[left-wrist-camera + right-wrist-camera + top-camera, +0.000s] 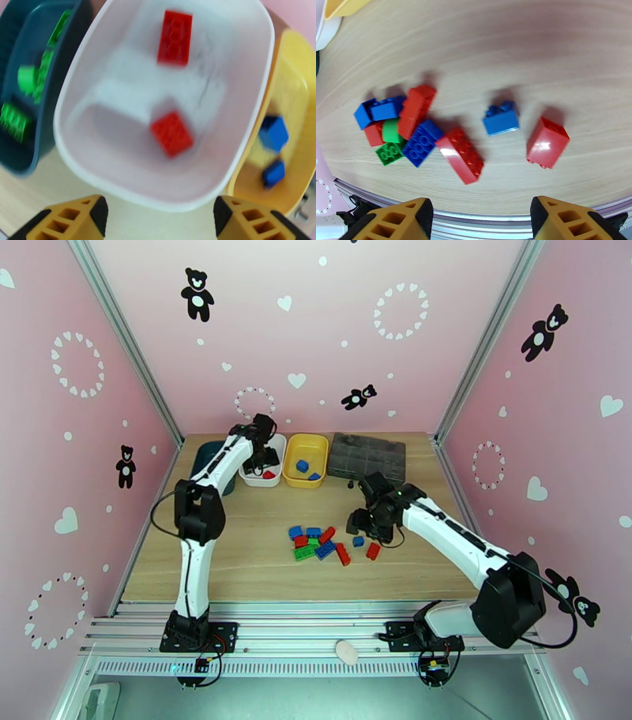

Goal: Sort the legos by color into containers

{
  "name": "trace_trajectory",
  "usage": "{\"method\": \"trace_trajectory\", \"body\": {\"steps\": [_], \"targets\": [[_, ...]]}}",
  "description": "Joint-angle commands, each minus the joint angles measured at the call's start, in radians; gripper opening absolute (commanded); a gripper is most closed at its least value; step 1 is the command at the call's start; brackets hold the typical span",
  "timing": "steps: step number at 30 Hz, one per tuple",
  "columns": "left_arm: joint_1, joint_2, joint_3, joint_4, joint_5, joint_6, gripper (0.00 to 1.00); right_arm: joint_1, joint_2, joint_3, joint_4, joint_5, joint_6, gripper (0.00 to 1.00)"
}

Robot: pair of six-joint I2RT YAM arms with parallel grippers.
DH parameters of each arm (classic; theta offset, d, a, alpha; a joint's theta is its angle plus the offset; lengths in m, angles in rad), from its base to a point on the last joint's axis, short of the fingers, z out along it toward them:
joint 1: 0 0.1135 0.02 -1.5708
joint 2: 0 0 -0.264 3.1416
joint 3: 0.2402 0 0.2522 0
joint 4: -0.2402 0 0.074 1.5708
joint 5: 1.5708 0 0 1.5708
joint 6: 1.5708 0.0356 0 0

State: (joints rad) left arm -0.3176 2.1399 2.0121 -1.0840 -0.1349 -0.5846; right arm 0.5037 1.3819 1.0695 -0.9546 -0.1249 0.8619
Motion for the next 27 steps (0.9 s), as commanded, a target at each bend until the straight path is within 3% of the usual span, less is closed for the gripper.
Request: {"method": "trace_trajectory", "body": {"steps": [1, 8, 14, 27], "targets": [[-0.040, -0.177, -0.142, 0.082, 0.020, -0.040, 0.75, -0.005, -0.034, -0.042, -0.018, 0.024, 0.030, 0.68], [-0.198, -0.366, -0.445, 0.150, 0.057, -0.150, 0.75, -0.038, -0.062, -0.143, 0.027, 0.029, 0.072, 0.67], [-0.326, -0.434, -0.621, 0.224, 0.075, -0.274, 0.75, -0.075, 0.009, -0.155, 0.089, 0.015, 0.071, 0.67], [-0.300, -0.497, -0.668, 0.223, 0.080, -0.287, 0.75, -0.076, 0.149, -0.128, 0.117, 0.061, 0.055, 0.64]]}}
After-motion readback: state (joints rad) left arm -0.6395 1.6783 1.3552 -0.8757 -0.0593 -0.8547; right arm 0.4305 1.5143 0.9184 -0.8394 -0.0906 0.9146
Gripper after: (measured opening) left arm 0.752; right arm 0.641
